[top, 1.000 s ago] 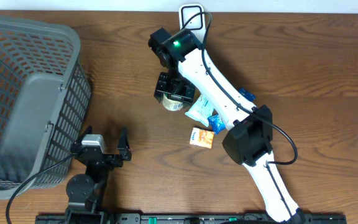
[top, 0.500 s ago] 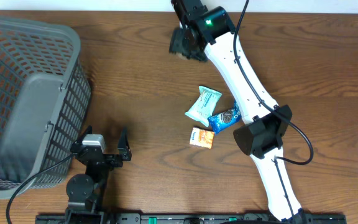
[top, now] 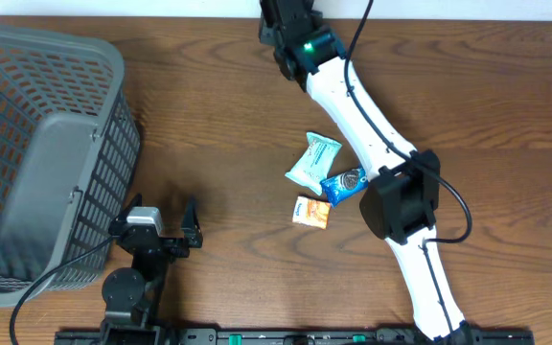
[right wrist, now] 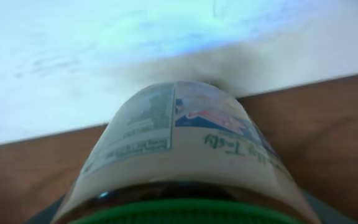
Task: Scan the item barcode
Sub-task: 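Hold the jar in front of the white scanner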
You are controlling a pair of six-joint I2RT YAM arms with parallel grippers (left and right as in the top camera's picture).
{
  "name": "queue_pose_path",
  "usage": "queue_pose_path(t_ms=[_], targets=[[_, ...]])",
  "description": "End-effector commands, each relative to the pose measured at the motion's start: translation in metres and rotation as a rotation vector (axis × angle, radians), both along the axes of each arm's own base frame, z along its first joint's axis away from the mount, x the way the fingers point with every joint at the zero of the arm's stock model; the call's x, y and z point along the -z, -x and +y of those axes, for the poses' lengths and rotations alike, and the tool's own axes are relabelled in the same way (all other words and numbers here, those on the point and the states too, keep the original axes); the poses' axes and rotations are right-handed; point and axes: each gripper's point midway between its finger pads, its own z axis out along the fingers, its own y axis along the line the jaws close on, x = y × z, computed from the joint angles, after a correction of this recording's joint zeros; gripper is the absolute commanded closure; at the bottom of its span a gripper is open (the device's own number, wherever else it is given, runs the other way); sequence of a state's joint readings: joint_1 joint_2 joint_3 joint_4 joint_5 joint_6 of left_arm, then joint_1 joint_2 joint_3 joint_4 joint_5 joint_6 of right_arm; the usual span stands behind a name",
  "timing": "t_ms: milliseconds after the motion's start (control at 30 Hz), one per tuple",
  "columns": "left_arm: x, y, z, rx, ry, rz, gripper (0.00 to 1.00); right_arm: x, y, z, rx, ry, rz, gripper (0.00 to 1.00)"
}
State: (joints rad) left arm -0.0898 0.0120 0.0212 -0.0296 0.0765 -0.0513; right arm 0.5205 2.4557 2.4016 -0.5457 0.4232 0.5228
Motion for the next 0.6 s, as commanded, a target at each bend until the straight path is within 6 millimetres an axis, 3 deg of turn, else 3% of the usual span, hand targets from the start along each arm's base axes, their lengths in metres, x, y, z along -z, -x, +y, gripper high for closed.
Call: queue_pose_path(t_ms=[0, 167, 367, 567], targets=[[0.015, 0.001, -0.004, 0.022, -0.011, 0.042, 0.02, -0.007, -0.018, -0.026, 0.062, 0.010, -0.092, 0.61], [0.015, 0.001, -0.004, 0.022, -0.011, 0.042, 0.02, 0.007, -0.037, -0.037, 0.091, -0.044, -0.191, 0.54], [0.015, 0.001, -0.004, 0.022, -0.010, 0.042, 0.02, 0.030, -0.038, -0.034, 0.058, -0.026, -0.204, 0.56], [0.015, 0.001, -0.004, 0.022, -0.011, 0.042, 0.02, 0.011, -0.034, -0.027, -0.001, 0.029, -0.222, 0.54]])
